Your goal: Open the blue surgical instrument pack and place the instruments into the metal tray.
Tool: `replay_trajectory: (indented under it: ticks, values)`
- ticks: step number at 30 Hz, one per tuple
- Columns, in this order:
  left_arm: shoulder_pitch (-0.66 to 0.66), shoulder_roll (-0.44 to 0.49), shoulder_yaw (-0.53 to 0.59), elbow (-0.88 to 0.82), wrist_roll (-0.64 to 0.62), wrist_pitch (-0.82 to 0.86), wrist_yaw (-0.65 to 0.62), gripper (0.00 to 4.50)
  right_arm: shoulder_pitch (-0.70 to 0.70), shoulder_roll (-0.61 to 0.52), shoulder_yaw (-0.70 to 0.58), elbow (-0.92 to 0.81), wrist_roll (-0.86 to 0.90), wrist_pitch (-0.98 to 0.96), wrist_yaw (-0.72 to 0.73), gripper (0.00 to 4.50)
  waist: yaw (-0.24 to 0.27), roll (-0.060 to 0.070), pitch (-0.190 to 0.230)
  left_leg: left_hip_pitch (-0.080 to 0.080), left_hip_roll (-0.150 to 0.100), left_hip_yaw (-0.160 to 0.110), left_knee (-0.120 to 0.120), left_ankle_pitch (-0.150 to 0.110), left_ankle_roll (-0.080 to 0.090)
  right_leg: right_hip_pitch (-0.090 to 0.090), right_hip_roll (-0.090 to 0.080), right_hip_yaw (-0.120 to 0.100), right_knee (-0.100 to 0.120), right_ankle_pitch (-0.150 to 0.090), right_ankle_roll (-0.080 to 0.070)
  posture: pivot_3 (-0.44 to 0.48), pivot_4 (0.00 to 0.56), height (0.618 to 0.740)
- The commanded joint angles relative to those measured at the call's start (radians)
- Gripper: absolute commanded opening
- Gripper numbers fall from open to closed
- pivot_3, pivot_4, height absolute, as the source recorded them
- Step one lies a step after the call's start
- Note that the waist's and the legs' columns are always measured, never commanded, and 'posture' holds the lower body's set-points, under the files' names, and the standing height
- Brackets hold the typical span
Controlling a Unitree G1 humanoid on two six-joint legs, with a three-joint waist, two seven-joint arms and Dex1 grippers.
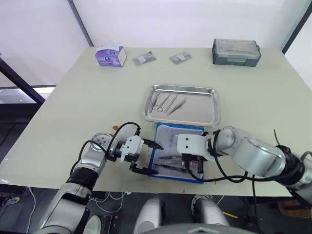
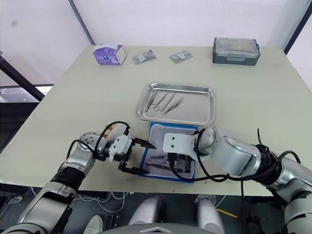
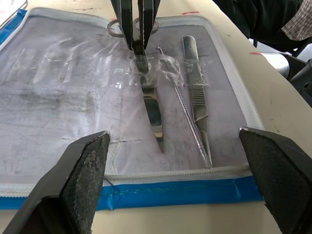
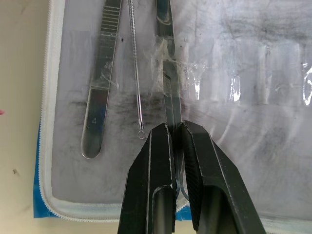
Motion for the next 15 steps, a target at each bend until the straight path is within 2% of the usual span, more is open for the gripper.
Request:
replay_trajectory:
  ticks: [1,5,8,15]
  values:
    - [0.032,-0.009,-0.062,0.102,0.115,0.007,0.004,4.50,-0.022,-0.019,0.018,-0.062,0.006,0.002,-0.001,0.04,0.000,0.000,0.000,0.000,0.000,0.000,0.000,0.000,0.000,0.000,-0.001,0.000,0.000,0.000,0.000,0.000,0.150,0.731]
    - [0.030,-0.012,-0.064,0.108,0.117,0.004,0.004,4.50,0.011,-0.083,0.016,-0.094,0.000,-0.027,-0.005,0.04,0.000,0.000,0.000,-0.001,-0.001,-0.001,0.000,0.000,0.000,0.000,-0.002,-0.002,-0.001,0.000,0.000,0.000,0.150,0.731]
    - [0.026,-0.014,-0.064,0.114,0.118,0.002,0.002,4.50,0.077,-0.168,-0.003,-0.091,-0.021,-0.118,0.001,0.04,0.002,0.000,0.000,-0.002,-0.002,-0.002,0.000,0.001,0.001,0.000,-0.004,-0.004,-0.001,0.000,0.001,0.000,0.150,0.731]
    - [0.019,-0.018,-0.066,0.128,0.119,-0.006,0.003,4.50,0.210,-0.269,-0.078,-0.065,-0.060,-0.275,0.017,0.04,0.001,-0.001,0.001,0.000,-0.003,-0.002,0.000,0.001,0.002,0.002,-0.005,-0.005,-0.002,-0.002,0.003,0.000,0.150,0.731]
